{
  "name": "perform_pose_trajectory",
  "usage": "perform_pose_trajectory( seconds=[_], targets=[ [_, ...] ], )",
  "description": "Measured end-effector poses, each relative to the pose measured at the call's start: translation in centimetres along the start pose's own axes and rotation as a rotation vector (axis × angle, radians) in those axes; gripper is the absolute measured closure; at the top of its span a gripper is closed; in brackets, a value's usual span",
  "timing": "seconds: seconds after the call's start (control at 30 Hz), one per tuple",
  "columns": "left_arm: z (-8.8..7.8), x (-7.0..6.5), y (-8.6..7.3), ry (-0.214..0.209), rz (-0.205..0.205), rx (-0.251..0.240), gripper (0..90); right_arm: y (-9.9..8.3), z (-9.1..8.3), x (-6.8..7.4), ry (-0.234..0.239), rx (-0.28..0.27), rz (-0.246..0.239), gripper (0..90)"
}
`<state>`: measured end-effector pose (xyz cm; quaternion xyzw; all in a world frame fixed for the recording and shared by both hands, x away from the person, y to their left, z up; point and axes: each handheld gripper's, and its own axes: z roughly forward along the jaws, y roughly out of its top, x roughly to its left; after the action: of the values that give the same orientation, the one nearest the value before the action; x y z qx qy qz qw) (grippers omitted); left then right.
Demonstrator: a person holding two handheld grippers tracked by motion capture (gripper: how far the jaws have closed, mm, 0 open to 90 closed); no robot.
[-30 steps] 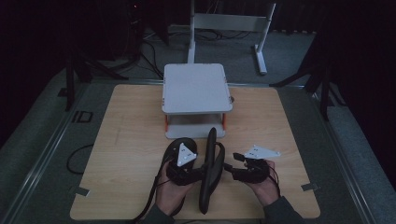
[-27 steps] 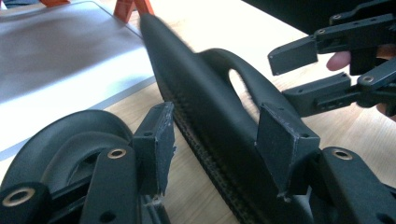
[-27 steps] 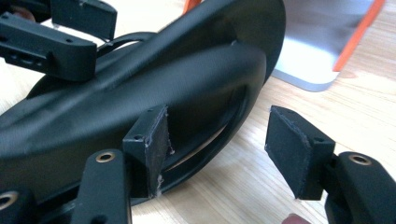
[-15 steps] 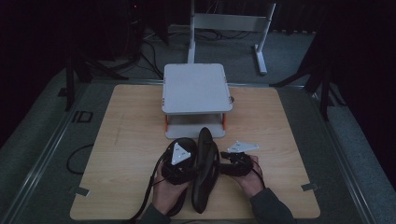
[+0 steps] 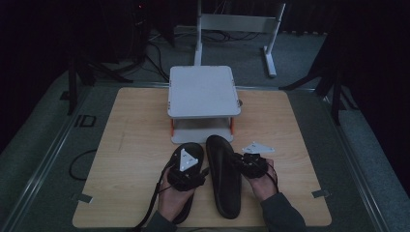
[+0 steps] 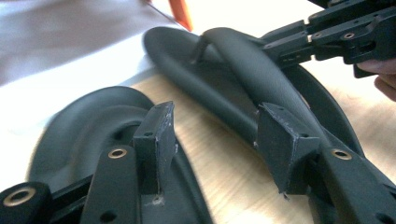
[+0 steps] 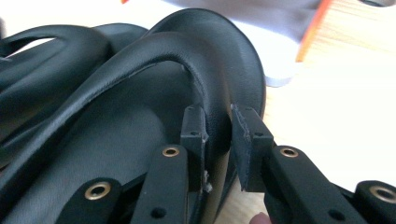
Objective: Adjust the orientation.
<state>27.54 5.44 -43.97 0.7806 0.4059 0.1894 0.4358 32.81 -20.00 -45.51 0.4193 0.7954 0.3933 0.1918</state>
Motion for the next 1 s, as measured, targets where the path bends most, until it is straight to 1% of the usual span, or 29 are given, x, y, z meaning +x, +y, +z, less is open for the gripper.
perform_pose_trajectory(
  seconds=[0.03,0.07,0.17,0.2,0.23,0.27,0.3,0.37,0.4,0.47,0.57,0.6,0.67,0.77,0.8,0.83,0.9,0.93,0.97,1.0],
  targets=[
    [0.0,0.0,0.0,0.0,0.0,0.0,46.7,0.0,0.0,0.0,0.0,0.0,0.0,75.5],
    [-0.5,0.8,-0.1,0.03,-0.006,-0.008,46.7,0.2,0.0,-0.2,-0.014,-0.003,0.011,75.4],
    [-1.2,2.4,-0.3,0.067,-0.026,-0.008,46.5,0.4,0.1,-0.3,-0.035,0.0,0.005,75.1],
    [-1.3,3.1,-0.4,0.078,-0.03,0.001,46.0,0.4,0.2,-0.3,-0.039,0.002,0.003,75.0],
    [-1.3,3.1,-0.4,0.078,-0.03,0.001,45.6,0.4,0.2,-0.3,-0.039,0.002,0.003,75.0],
    [-1.4,4.0,-0.6,0.098,-0.034,0.014,45.6,0.4,0.4,-0.3,-0.038,0.008,0.001,74.5],
    [-1.3,4.5,-0.7,0.102,-0.037,0.024,45.1,0.4,0.6,-0.3,-0.033,0.011,0.001,73.6],
    [-1.1,5.1,-0.9,0.113,-0.036,0.038,44.4,0.4,0.8,-0.3,-0.027,0.014,0.002,71.1],
    [-0.9,5.3,-0.9,0.106,-0.035,0.043,44.3,0.5,0.9,-0.3,-0.016,0.015,0.003,69.4],
    [-0.5,5.5,-1.0,0.096,-0.026,0.059,43.5,0.6,1.0,-0.1,-0.006,0.015,-0.013,63.8],
    [0.3,5.5,-1.2,0.088,-0.017,0.085,43.3,0.6,1.0,0.0,0.006,0.022,-0.024,55.0],
    [0.6,5.6,-1.2,0.086,-0.008,0.096,43.3,0.6,1.1,0.1,0.009,0.026,-0.031,53.0],
    [1.2,5.7,-1.4,0.094,-0.008,0.109,43.9,0.5,1.1,0.2,0.01,0.032,-0.041,50.9],
    [1.8,6.0,-1.4,0.103,-0.028,0.129,50.5,0.3,1.3,0.2,0.021,0.04,-0.041,50.0],
    [1.9,6.1,-1.4,0.085,-0.043,0.126,53.0,0.2,1.4,0.2,0.021,0.044,-0.041,49.9],
    [1.9,6.2,-1.4,0.073,-0.048,0.122,56.6,0.1,1.5,0.2,0.024,0.048,-0.039,50.0],
    [1.9,6.0,-1.4,0.068,-0.039,0.112,63.5,0.0,1.6,0.1,0.029,0.052,-0.037,49.9],
    [1.9,5.8,-1.5,0.074,-0.038,0.11,68.0,0.0,1.7,0.1,0.031,0.053,-0.036,50.0],
    [2.0,5.6,-1.5,0.084,-0.034,0.11,68.1,0.0,1.7,0.0,0.032,0.054,-0.035,50.0],
    [2.0,5.6,-1.5,0.085,-0.038,0.109,68.5,-0.1,1.6,0.0,0.034,0.054,-0.033,50.0]
  ],
)
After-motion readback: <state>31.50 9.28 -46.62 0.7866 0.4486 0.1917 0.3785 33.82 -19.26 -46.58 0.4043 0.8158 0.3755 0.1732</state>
